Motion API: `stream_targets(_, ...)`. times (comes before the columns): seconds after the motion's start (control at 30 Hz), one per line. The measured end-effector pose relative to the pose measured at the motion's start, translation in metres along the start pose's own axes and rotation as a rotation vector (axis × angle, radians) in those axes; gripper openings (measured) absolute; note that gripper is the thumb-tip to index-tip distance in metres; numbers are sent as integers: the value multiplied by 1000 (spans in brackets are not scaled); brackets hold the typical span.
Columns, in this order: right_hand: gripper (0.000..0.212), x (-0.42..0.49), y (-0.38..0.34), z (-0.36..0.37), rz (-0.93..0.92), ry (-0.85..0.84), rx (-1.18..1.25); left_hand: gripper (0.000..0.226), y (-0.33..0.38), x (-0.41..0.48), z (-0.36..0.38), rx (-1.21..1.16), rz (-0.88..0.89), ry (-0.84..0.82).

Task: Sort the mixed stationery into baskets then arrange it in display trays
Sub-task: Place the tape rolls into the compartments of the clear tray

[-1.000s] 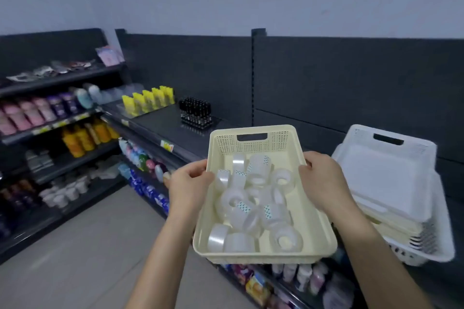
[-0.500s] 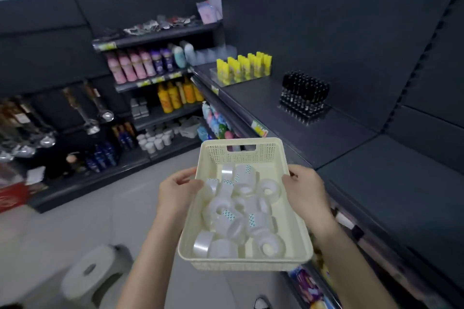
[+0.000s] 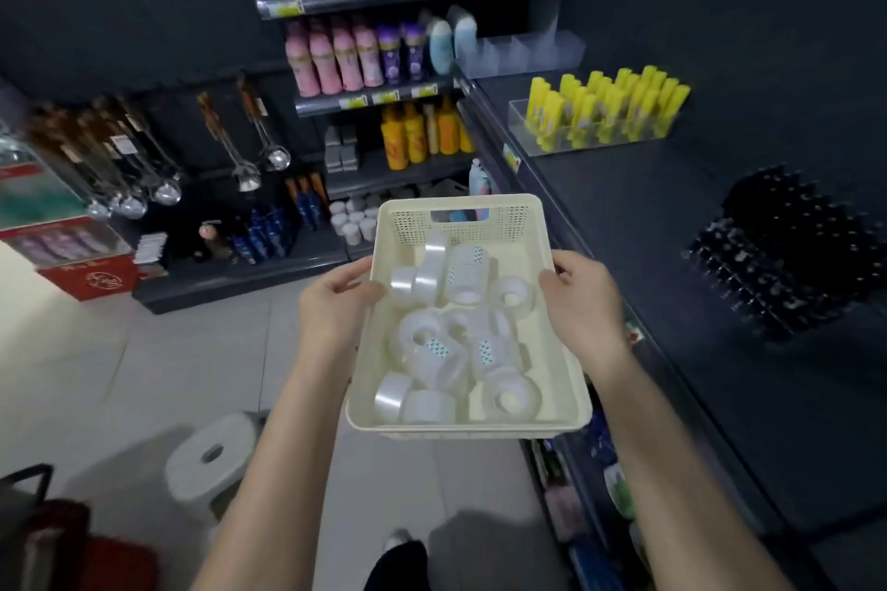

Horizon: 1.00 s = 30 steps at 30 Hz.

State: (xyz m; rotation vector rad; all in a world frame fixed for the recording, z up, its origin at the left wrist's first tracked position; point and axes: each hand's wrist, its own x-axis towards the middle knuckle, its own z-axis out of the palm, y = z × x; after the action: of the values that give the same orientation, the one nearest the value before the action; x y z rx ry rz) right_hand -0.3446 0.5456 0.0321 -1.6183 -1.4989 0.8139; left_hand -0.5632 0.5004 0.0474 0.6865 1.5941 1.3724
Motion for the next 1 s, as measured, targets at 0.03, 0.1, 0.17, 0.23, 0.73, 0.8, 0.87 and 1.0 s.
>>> stream_targets(0.03, 18, 15, -2, 9, 3, 0, -9, 37, 2, 16, 2, 0, -2, -9)
stream_targets(0.1, 15, 46, -7, 26, 11, -1, -30, 37, 8, 51, 5, -1, -3, -20)
stream_targets(0.17, 13, 79, -13, 44, 35, 1, -48, 35, 16, 91, 7, -28, 5, -32)
stream_targets(0.23, 13, 110, -18, 63, 38, 28, -54, 37, 27, 132, 11, -45, 6, -66)
stream_targets(0.73, 21, 320, -74, 164, 140, 228, -82, 36, 119, 402, 55, -49, -62, -270)
stream_targets(0.8, 20, 349, -75, 169, 136, 241, -109, 36, 126, 432, 71, -46, -59, -284)
stream_targets(0.87, 18, 381, -75, 174, 117, 251, -156, 36, 132, 461, 87, -40, -34, -306)
stream_targets(1.0, 23, 444, -76, 173, 123, 262, -260, 38, 146, 514, 123, -42, -32, -321)
